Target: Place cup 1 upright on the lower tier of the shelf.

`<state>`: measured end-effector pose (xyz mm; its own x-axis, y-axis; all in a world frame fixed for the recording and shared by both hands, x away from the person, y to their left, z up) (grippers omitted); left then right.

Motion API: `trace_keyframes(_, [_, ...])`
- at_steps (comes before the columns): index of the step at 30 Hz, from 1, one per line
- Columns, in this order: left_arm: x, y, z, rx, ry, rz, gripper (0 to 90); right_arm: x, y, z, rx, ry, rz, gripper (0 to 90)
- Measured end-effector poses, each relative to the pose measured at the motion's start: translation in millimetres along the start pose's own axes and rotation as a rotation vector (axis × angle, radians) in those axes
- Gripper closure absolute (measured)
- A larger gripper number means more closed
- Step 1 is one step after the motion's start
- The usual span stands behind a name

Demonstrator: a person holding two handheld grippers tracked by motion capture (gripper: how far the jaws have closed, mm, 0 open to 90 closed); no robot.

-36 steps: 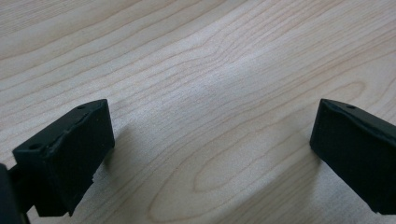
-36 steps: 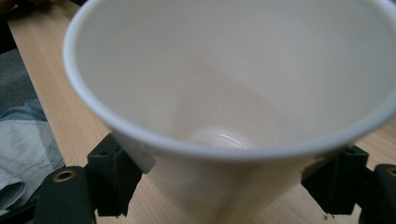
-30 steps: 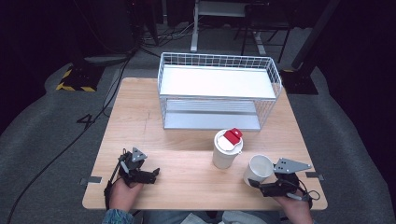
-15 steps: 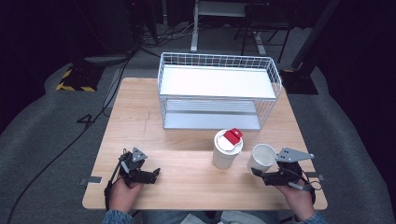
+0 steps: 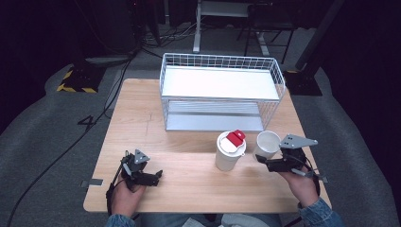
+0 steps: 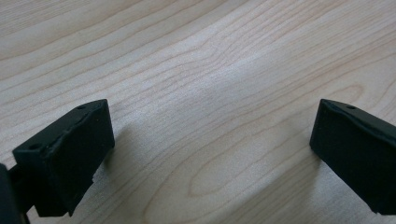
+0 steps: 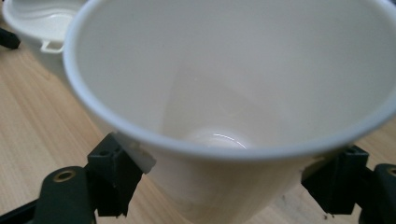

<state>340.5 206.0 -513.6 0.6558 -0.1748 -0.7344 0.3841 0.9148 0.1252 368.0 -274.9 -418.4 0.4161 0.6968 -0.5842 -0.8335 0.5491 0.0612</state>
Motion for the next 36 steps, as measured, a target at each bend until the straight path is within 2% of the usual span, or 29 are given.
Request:
trace_keyframes(14, [0.4,-0.1,0.9,0.001,0.005,0.002,0.1,20.3,-26.7,29.8,0.012,-0.018,-0.032,23.3])
trace_keyframes(19, [0.4,-0.1,0.9,0.001,0.005,0.002,0.1,29.1,-34.1,32.5,0.024,-0.017,-0.057,23.3])
trace_keyframes(20, [0.4,-0.1,0.9,0.001,0.005,0.001,0.1,33.7,-37.6,33.3,0.039,-0.023,-0.072,23.3])
trace_keyframes(27, [0.6,-0.3,1.0,-0.003,0.004,0.001,0.1,48.3,-51.4,37.3,0.08,-0.033,-0.093,23.4])
trace_keyframes(36, [0.6,0.0,1.1,0.001,0.004,0.001,0.1,66.3,-61.1,44.6,0.065,-0.029,-0.113,23.4])
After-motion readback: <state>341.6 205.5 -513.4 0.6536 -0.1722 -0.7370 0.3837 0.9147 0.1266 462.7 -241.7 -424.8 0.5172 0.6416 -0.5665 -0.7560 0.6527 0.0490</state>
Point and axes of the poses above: each handheld gripper's, and its own axes: x roughly forward along the jaws, z roughly out of its top, y roughly to its left, the point moved 1 cm from there along x, roughly forward along the jaws, and after that the axes turned 12 degrees about z, right-handed, at the moved point
